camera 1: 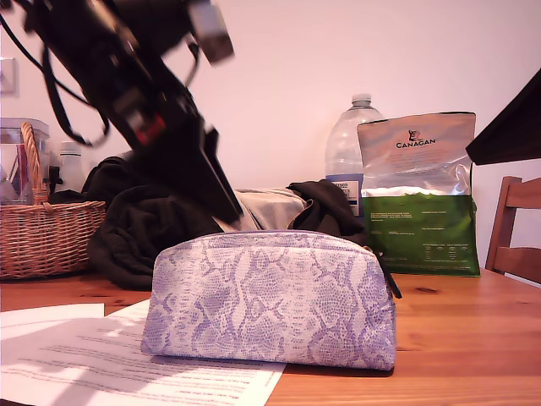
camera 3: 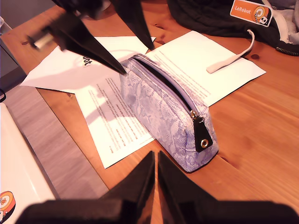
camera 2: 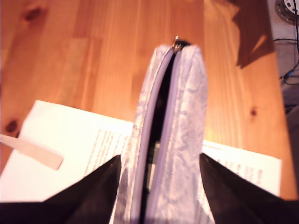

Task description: Open the zipper in the zip bag in front of you

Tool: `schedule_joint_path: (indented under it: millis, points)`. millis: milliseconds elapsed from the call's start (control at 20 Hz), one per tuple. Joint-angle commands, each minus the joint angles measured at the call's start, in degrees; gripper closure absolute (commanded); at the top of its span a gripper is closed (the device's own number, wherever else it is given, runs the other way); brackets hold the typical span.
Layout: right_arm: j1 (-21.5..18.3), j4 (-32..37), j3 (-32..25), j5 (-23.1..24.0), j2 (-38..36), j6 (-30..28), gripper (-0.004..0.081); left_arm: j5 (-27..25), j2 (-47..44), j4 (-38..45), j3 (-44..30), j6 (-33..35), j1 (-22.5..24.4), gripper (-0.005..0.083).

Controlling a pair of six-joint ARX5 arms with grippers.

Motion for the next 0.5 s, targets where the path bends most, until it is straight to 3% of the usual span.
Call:
schedule_joint_path:
  millis: [0, 200, 300, 450]
  points:
    - [0.17, 0.52, -0.48, -0.07, 0.72, -0.22, 0.0783, 0.11, 1.88, 0.94, -0.26, 0.37, -0.17, 0.0291]
    - [0.17, 0.96, -0.48, 0.24, 4.5, -0.22, 0.0763, -0.02, 4.96, 2.1, -0.26, 1.29, -0.17, 0.0291]
    - [0.17, 2.32, -0.5, 0.72, 7.87, 0.5, 0.0648, -0.79, 6.4, 2.08, -0.26, 1.29, -0.17, 0.0294]
    - [-0.66, 4.7, -0.48, 2.34, 14.01, 13.9, 0.0641, -0.77, 6.86, 2.08, -0.26, 1.29, -0.17, 0.0342]
